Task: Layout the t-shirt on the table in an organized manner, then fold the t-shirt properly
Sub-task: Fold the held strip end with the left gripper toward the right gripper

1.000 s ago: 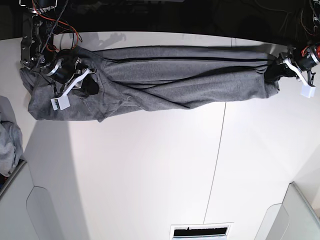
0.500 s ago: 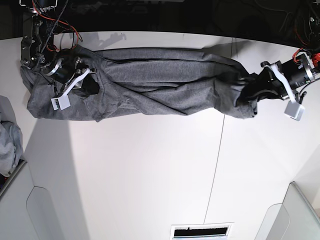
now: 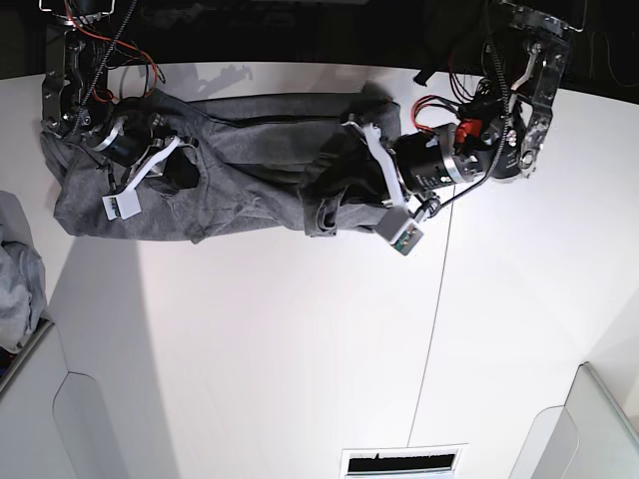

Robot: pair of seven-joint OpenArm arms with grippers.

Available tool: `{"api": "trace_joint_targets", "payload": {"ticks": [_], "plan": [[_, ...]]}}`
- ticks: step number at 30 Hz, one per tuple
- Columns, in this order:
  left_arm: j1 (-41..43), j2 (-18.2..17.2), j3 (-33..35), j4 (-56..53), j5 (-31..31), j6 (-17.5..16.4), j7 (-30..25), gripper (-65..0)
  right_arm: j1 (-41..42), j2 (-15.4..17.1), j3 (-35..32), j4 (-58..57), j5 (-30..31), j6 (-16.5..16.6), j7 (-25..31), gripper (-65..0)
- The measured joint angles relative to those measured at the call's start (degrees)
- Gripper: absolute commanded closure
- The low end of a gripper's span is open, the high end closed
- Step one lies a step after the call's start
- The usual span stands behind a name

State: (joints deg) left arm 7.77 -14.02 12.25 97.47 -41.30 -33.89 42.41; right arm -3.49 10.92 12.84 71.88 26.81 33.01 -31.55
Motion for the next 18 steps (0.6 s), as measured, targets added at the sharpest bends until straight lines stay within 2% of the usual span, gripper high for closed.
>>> {"api": "trace_joint_targets", "payload": {"ticks": [3, 7, 10, 11, 15, 18], "plan": [[-1.6, 0.9, 2.8, -3.8, 1.2, 0.0, 0.2, 0.0, 0.0, 0.0, 0.0, 0.0, 0.0, 0.0, 0.0, 0.0], [-3.1, 0.9, 5.6, -6.5, 1.5, 0.0, -0.4, -10.2, 0.0, 0.0, 0.0, 0.0, 0.0, 0.0, 0.0, 0.0], [-3.6, 2.9, 5.8, -7.5, 2.8, 0.0, -2.5, -13.4, 0.0, 0.0, 0.0, 0.0, 0.0, 0.0, -0.1, 0.0], [-3.9, 3.8, 5.8, -7.8, 4.0, 0.0, -3.2, -16.2, 0.0, 0.0, 0.0, 0.0, 0.0, 0.0, -0.1, 0.0], [-5.3, 6.6, 5.9, -10.8, 4.6, 0.0, -3.5, -34.1, 0.0, 0.0, 0.0, 0.0, 0.0, 0.0, -0.2, 0.0], [-5.7, 7.4, 7.1, -12.0, 3.6, -0.5, -3.5, -36.1, 0.0, 0.0, 0.0, 0.0, 0.0, 0.0, -0.2, 0.0]]}}
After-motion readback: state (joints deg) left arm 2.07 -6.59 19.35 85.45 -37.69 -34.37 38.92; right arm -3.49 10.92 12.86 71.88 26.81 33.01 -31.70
